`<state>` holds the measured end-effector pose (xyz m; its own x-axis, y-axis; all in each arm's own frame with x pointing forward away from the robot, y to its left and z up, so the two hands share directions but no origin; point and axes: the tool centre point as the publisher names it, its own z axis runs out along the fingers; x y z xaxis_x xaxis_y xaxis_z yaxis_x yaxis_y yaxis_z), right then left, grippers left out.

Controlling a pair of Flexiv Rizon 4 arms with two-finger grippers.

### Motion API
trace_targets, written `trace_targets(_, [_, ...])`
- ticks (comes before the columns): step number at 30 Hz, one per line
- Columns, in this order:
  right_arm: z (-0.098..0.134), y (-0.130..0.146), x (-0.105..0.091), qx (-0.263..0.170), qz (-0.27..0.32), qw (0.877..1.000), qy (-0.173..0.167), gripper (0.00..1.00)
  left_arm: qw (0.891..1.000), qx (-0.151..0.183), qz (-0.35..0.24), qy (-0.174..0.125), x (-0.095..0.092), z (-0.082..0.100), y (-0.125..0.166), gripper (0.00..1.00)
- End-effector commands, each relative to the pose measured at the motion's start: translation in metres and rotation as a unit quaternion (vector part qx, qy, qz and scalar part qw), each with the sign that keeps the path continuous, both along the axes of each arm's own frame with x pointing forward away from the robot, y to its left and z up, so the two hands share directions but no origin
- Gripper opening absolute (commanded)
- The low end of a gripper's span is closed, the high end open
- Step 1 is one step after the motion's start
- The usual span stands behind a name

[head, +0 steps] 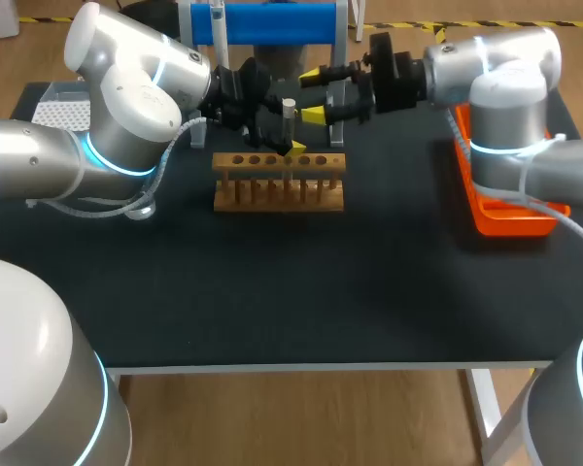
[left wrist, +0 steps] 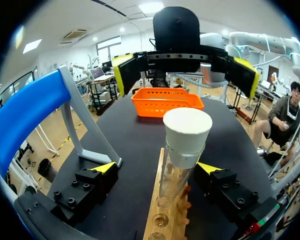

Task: Invert the test tube, pick up the pipette, mount the tip to pipette, aspirate from beaker and dispense into the tube, eject the tip, return the pipette, and cap with the stopper.

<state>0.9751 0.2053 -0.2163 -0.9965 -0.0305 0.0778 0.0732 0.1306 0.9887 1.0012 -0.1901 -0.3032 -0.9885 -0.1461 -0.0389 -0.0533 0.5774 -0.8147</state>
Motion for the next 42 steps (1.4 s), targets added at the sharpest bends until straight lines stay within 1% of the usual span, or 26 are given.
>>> trace_targets(1, [-0.001,-0.002,0.006,0.019,0.015,1.0,0.012,0.58,1.0,0.0,-0.001,0.001,0.001,0.0,0.0,1.0])
trace_targets(2, [0.001,-0.002,0.006,0.024,0.017,0.999,0.018,0.39,1.0,0.0,-0.001,0.001,0.001,0.0,0.0,1.0])
trace_targets(3, [0.002,-0.002,0.006,0.028,0.018,0.999,0.02,0.29,1.0,0.0,-0.001,0.001,0.001,0.0,0.0,1.0])
trace_targets(4, [0.003,-0.002,0.006,0.033,0.02,0.999,0.02,0.01,1.0,0.0,-0.001,0.001,0.001,0.0,0.0,1.0])
trace_targets(10, [0.009,0.001,0.005,0.058,0.028,0.998,0.024,0.0,1.0,0.0,-0.001,0.001,0.001,0.0,0.0,1.0])
trace_targets(20, [0.01,0.008,0.003,0.081,0.041,0.996,-0.002,0.0,1.0,0.0,-0.001,0.001,0.001,0.0,0.0,1.0])
trace_targets(42, [0.003,0.021,-0.005,0.078,0.06,0.995,-0.002,0.0,1.0,0.0,-0.001,0.001,0.001,0.0,0.0,1.0])
